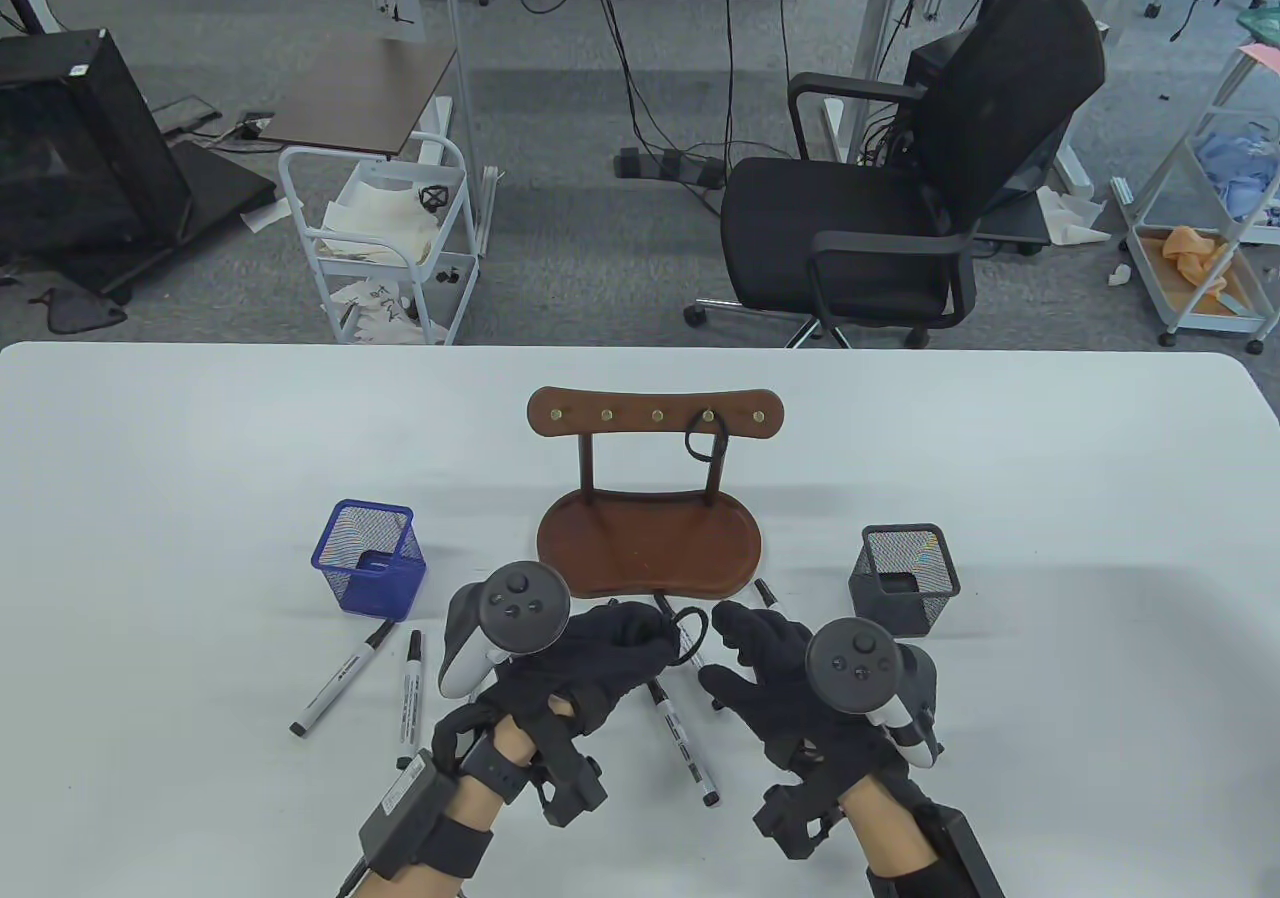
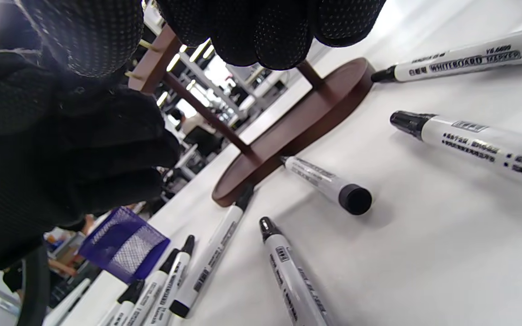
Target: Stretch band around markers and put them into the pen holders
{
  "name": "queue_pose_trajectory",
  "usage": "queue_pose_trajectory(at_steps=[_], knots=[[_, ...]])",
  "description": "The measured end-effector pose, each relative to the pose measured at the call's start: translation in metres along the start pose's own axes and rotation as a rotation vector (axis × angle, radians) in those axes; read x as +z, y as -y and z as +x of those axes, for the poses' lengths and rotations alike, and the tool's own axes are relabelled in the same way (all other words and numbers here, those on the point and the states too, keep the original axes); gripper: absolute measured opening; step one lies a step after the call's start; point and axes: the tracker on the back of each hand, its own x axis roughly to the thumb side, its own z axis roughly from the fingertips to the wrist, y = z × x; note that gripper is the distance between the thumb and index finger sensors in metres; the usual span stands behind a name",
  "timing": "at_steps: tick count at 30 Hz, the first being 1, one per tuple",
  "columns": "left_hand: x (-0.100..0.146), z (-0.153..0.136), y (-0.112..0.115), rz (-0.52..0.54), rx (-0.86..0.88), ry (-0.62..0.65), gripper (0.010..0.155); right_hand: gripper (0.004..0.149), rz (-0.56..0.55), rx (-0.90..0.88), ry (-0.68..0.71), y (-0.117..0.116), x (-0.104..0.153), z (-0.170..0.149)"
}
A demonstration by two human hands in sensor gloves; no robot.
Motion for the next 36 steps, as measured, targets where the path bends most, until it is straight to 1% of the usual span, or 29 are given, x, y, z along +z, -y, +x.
queue_pose_trajectory(at_steps=[7, 10, 11, 14, 15, 22, 24, 27, 29, 31, 32, 35, 36], knots=[[-0.001, -0.003, 0.012, -0.047, -0.01, 0.014, 0.038, 0.065, 0.054, -0.113, 0.005, -0.003, -0.004, -0.002], [-0.001, -0.007, 0.016, -0.052, 0.007, 0.015, 0.039, 0.059, 0.068, -0.125, 0.001, -0.005, -0.006, -0.003], [-0.002, -0.009, 0.017, -0.057, 0.009, 0.011, 0.039, 0.055, 0.068, -0.131, 0.0, -0.006, -0.006, -0.003], [-0.001, -0.012, 0.016, -0.059, 0.005, 0.004, 0.039, 0.045, 0.074, -0.135, -0.006, -0.007, -0.007, -0.003], [-0.001, -0.013, 0.016, -0.056, 0.007, 0.002, 0.039, 0.043, 0.076, -0.138, -0.007, -0.008, -0.008, -0.003], [0.001, -0.016, 0.012, -0.045, 0.016, 0.004, 0.039, 0.039, 0.105, -0.173, -0.008, -0.009, -0.008, -0.002], [0.002, -0.016, 0.012, -0.044, 0.018, 0.007, 0.038, 0.039, 0.114, -0.208, -0.008, -0.008, -0.008, -0.003], [0.002, -0.017, 0.01, -0.02, 0.019, 0.008, 0.038, 0.039, 0.153, -0.354, -0.007, -0.006, -0.009, -0.007], [0.003, -0.018, 0.008, -0.004, 0.033, 0.01, 0.038, 0.038, 0.169, -0.408, -0.003, -0.005, -0.009, -0.008], [0.003, -0.02, 0.006, 0.007, 0.042, 0.008, 0.037, 0.038, 0.187, -0.445, 0.008, -0.004, -0.009, -0.008], [0.003, -0.021, 0.004, 0.035, 0.04, 0.014, 0.037, 0.038, 0.208, -0.481, 0.02, -0.004, -0.009, -0.008], [0.003, -0.024, 0.002, 0.022, 0.038, 0.017, 0.037, 0.038, 0.242, -0.575, 0.048, -0.005, -0.009, -0.005], [0.002, -0.025, 0.001, 0.033, 0.048, 0.018, 0.037, 0.038, 0.265, -0.611, 0.068, -0.005, -0.009, -0.005]])
